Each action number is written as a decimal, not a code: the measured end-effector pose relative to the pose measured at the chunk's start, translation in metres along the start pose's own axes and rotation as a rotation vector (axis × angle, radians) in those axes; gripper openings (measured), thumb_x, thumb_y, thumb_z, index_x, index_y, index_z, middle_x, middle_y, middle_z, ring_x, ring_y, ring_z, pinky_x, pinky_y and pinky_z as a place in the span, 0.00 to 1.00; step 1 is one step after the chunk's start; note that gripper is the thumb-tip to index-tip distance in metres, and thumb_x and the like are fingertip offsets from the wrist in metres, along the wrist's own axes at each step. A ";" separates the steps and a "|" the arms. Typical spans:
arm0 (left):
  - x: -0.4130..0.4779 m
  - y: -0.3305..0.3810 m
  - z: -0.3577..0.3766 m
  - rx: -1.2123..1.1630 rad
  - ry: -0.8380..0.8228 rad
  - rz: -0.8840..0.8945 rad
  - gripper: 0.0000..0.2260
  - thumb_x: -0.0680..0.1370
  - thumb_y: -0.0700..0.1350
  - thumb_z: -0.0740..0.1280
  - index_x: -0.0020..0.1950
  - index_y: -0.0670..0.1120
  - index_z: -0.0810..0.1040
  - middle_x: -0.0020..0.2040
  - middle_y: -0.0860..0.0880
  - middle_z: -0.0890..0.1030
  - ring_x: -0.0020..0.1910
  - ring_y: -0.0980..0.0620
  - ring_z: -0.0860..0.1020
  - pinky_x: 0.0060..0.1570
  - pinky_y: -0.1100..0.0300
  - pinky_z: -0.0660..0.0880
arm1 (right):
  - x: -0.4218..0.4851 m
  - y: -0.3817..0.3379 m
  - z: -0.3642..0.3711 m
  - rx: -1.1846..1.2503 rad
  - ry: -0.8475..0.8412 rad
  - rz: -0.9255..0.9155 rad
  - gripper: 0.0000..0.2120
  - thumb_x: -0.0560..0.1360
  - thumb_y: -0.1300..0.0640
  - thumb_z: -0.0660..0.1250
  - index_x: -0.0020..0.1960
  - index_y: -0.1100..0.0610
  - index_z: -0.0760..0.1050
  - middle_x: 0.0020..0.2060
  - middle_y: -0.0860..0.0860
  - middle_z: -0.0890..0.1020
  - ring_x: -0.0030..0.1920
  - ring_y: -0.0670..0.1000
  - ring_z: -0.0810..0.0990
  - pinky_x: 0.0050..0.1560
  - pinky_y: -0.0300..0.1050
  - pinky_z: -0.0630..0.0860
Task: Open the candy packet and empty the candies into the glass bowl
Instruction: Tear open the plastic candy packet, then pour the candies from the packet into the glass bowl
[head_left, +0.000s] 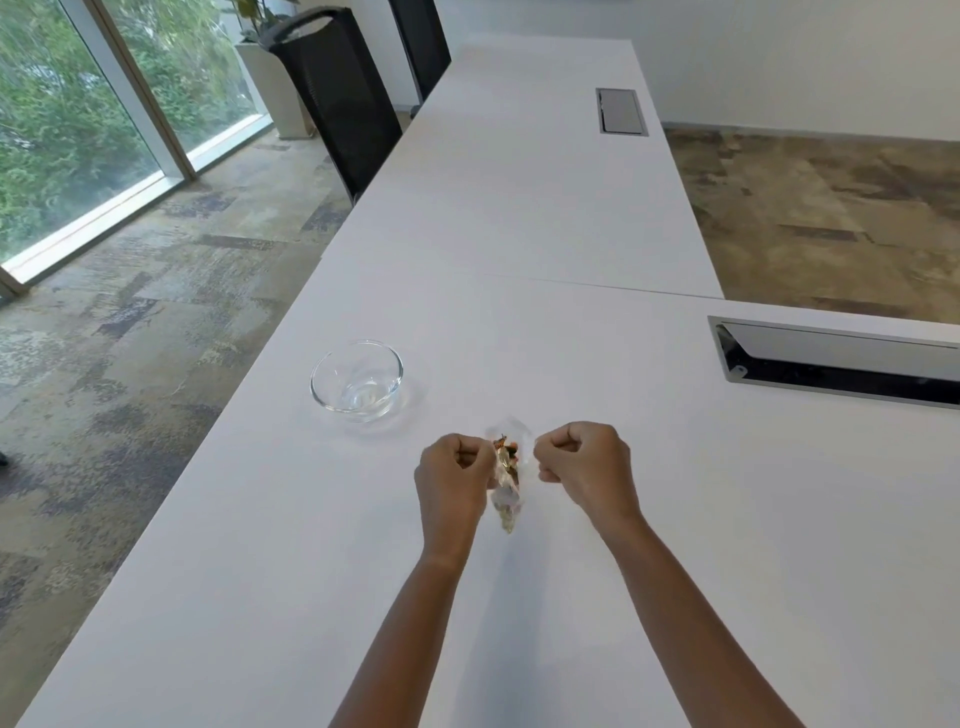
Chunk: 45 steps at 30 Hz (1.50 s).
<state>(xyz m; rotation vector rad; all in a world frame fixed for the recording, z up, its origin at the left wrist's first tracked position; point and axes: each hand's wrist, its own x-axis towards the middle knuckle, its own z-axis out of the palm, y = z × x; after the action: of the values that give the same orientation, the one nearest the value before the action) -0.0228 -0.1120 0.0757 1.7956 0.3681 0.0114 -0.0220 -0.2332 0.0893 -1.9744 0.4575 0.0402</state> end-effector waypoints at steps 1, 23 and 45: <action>0.002 0.003 -0.003 0.022 0.016 0.017 0.11 0.72 0.36 0.66 0.30 0.43 0.74 0.27 0.50 0.78 0.25 0.57 0.78 0.35 0.60 0.78 | 0.002 0.000 -0.004 0.000 0.021 -0.006 0.07 0.69 0.66 0.66 0.32 0.59 0.76 0.25 0.48 0.78 0.26 0.43 0.79 0.20 0.23 0.67; 0.004 0.042 -0.018 0.236 -0.188 0.268 0.06 0.72 0.38 0.66 0.35 0.43 0.77 0.28 0.53 0.75 0.27 0.56 0.72 0.32 0.65 0.69 | 0.014 0.056 0.042 1.445 -0.458 0.709 0.31 0.72 0.33 0.56 0.61 0.57 0.72 0.61 0.67 0.73 0.58 0.73 0.73 0.58 0.72 0.71; 0.023 0.015 -0.028 0.232 -0.122 0.242 0.10 0.73 0.38 0.66 0.33 0.48 0.74 0.37 0.50 0.78 0.28 0.60 0.74 0.28 0.75 0.68 | 0.037 0.042 0.042 1.408 -0.252 0.600 0.10 0.77 0.51 0.63 0.42 0.52 0.81 0.52 0.59 0.75 0.48 0.63 0.77 0.49 0.56 0.78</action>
<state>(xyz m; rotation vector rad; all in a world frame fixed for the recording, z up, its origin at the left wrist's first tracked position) -0.0030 -0.0825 0.0934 2.0507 0.0645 0.0301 0.0058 -0.2229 0.0260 -0.4117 0.6389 0.2623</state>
